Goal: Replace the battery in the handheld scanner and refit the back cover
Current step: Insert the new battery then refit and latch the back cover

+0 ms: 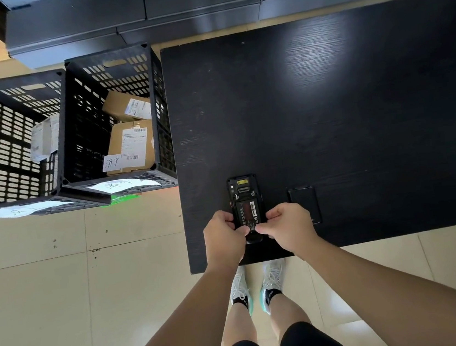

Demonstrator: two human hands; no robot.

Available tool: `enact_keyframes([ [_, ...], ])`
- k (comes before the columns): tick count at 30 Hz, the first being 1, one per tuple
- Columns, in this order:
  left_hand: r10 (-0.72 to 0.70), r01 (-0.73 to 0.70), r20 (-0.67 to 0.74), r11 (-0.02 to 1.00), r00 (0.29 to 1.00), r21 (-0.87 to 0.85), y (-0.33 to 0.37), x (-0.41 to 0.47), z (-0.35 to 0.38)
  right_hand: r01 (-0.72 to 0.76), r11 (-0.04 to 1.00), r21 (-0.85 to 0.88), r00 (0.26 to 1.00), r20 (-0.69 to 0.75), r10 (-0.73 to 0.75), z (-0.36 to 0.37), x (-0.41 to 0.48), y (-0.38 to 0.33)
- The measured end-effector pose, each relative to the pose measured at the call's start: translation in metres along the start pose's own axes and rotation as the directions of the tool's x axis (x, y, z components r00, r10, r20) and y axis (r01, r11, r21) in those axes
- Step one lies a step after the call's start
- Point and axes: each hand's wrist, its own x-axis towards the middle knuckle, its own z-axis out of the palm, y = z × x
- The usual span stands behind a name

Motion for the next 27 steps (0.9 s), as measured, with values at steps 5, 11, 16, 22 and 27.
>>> enact_keyframes([
  [5,-0.002,0.001,-0.004,1.0,1.0,-0.017,0.0,0.0,0.002,-0.01,1.0,-0.003,1.0,-0.004,0.01,0.002,0.002,0.001],
  [11,-0.021,0.021,-0.021,1.0,1.0,-0.015,0.002,-0.007,0.004,-0.006,1.0,-0.001,1.0,-0.013,0.006,0.002,-0.003,0.0],
  [16,-0.011,0.003,-0.141,0.998,0.99,-0.059,0.024,-0.027,0.012,-0.011,0.997,0.07,0.996,-0.089,0.017,-0.005,-0.015,0.002],
  [22,0.068,-0.065,0.03,0.994,0.997,-0.088,0.065,-0.05,0.057,-0.063,0.994,0.084,0.98,-0.182,0.078,-0.066,-0.009,0.031],
  [27,0.007,-0.001,0.088,0.998,0.996,-0.065,0.077,-0.044,0.089,-0.094,0.991,0.097,0.981,-0.158,0.108,-0.093,0.007,0.049],
])
